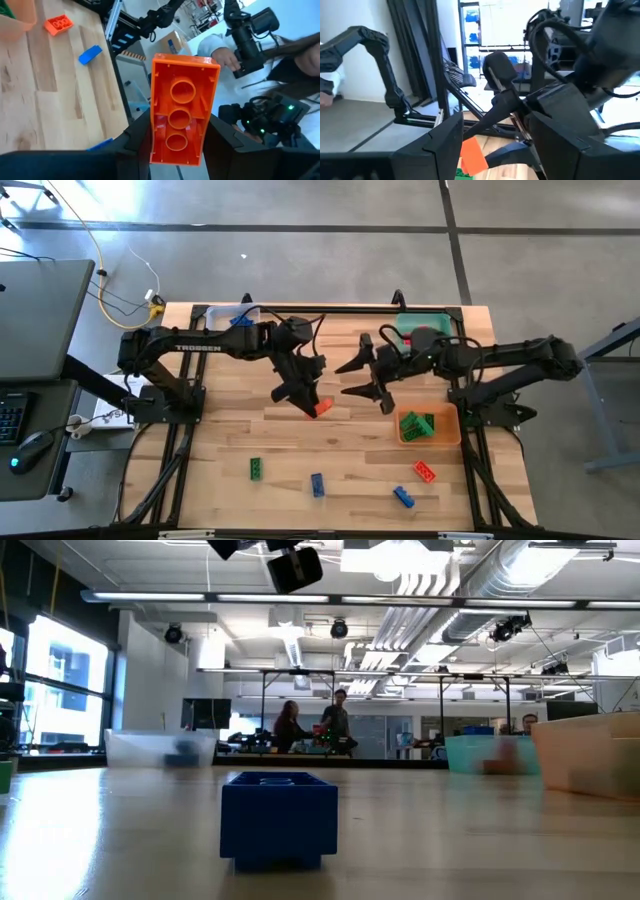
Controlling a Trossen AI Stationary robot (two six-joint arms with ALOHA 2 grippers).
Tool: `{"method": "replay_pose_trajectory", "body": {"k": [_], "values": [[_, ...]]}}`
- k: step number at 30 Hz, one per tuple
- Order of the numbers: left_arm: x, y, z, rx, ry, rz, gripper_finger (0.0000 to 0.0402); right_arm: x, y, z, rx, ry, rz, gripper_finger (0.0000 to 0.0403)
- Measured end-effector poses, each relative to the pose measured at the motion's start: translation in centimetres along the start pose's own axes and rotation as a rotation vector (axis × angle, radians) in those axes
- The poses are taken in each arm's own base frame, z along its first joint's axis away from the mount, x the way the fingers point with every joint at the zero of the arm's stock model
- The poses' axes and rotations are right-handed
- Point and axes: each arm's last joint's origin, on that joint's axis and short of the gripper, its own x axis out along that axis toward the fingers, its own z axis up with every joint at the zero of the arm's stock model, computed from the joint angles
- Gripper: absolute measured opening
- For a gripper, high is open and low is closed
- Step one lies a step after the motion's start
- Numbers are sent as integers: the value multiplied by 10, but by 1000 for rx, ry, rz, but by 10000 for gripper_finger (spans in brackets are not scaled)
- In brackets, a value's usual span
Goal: Sort & place blocks by color
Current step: Put the orange game piece into the green bin
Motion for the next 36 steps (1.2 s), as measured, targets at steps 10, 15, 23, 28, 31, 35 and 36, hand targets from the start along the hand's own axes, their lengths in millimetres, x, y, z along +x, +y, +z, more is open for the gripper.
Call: {"method": "replay_pose_trajectory", "body": {"k": [10,15,23,28,31,35,36], "values": [[-1,-4,6,31,-17,-61,109,27,-4,-3,6,37,120,216],[-1,-4,6,50,-16,-77,110,38,-6,-13,6,82,157,216],[-2,-5,8,66,-25,-79,111,46,-7,-23,-5,111,210,216],[-5,-3,9,66,-35,-73,111,46,-7,-22,-11,99,216,216],[-6,-4,11,80,-52,-65,111,46,-7,-23,-10,103,217,216],[-8,-5,15,88,-80,-65,113,47,-8,-24,-13,109,218,206],[-8,-4,15,86,-81,-64,114,47,-8,-24,-19,104,218,198]]}}
